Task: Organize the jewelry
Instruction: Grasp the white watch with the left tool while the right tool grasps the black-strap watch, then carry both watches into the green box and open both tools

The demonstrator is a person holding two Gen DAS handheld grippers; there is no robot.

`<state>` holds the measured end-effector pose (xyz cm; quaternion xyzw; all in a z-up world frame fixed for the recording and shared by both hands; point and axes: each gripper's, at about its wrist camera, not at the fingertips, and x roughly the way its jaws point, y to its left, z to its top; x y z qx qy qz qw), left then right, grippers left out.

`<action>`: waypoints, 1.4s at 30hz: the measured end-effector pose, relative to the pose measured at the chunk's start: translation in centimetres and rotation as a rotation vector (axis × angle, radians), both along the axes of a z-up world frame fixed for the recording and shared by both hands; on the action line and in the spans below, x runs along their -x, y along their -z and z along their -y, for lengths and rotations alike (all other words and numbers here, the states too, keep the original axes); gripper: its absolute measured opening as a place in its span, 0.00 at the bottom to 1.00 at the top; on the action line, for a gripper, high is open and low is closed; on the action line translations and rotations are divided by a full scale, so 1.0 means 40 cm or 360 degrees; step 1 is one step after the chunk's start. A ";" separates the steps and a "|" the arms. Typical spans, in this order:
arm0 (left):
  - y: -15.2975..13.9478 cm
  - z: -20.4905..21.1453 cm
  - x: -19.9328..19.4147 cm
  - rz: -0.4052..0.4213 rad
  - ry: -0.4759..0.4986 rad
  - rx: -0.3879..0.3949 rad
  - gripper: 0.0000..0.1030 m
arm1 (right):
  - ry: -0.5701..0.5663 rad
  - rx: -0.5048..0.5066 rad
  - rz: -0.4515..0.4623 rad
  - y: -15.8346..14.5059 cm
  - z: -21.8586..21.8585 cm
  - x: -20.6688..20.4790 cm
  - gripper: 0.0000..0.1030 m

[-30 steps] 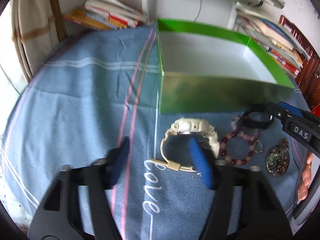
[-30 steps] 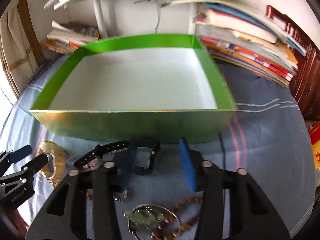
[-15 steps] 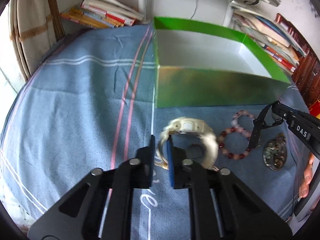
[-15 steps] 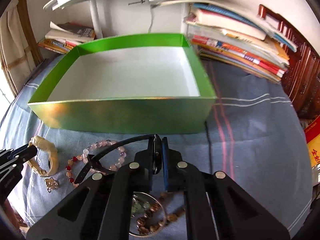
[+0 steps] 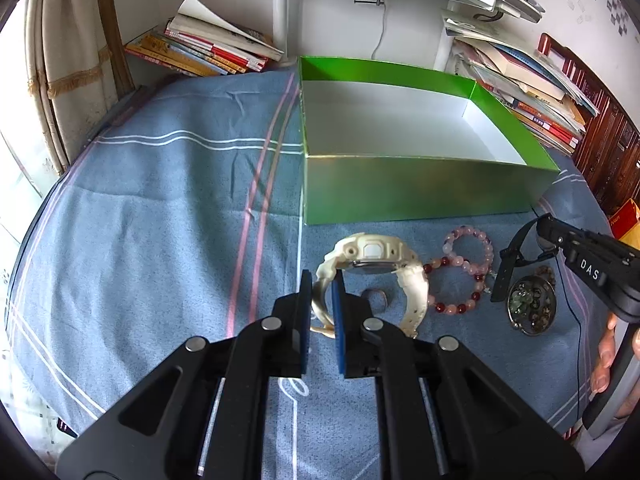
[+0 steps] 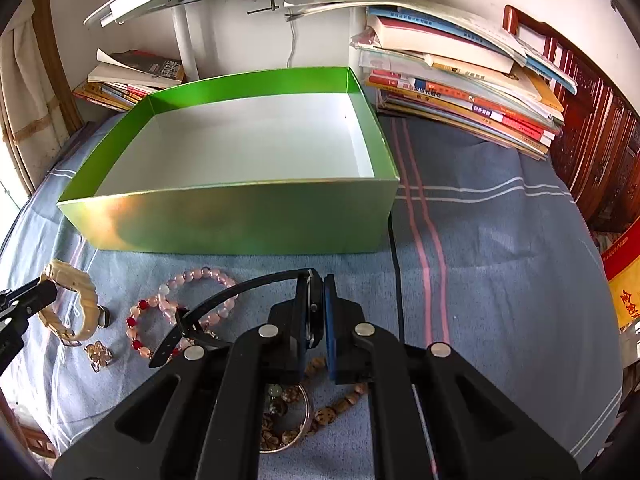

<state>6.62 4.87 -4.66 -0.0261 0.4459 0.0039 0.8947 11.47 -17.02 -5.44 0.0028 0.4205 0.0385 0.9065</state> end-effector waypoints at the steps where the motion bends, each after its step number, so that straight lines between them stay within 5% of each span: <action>1: -0.001 -0.004 0.001 -0.0001 -0.0002 0.0011 0.10 | -0.0003 -0.0015 0.0002 -0.002 0.002 0.004 0.08; 7: -0.032 -0.012 0.014 0.0045 0.0002 0.0044 0.10 | -0.0016 -0.0045 0.0032 -0.026 0.010 0.020 0.08; 17: -0.195 0.018 -0.073 0.0327 0.0113 0.0077 0.10 | -0.0006 -0.0080 0.0402 -0.226 0.016 -0.018 0.08; 21: -0.192 0.030 -0.180 0.0301 0.0106 0.0112 0.10 | -0.0009 -0.0095 0.0363 -0.228 -0.005 -0.118 0.08; 28: -0.091 0.065 -0.354 0.0099 0.0085 0.0121 0.11 | -0.0037 0.0027 0.0156 -0.117 -0.072 -0.245 0.08; 29: -0.083 0.068 -0.362 0.0093 0.0083 0.0121 0.15 | -0.0049 0.0034 0.0136 -0.103 -0.076 -0.249 0.09; 30: -0.076 0.072 -0.368 0.0088 0.0084 0.0121 0.18 | -0.0054 0.0047 0.0120 -0.092 -0.080 -0.251 0.17; 32: -0.073 0.071 -0.367 0.0107 0.0067 0.0091 0.42 | -0.0041 0.0063 0.0121 -0.092 -0.077 -0.239 0.37; 33: -0.079 0.070 -0.358 0.0125 0.0060 0.0073 0.43 | -0.0038 0.0040 0.0153 -0.105 -0.067 -0.221 0.45; 38: -0.121 0.046 -0.239 0.0199 0.0048 0.0005 0.49 | -0.0040 -0.0025 0.0246 -0.160 0.014 -0.076 0.48; 42: -0.089 0.042 -0.137 0.0175 0.0052 -0.0035 0.57 | 0.0012 -0.0025 0.0153 -0.108 0.078 -0.001 0.48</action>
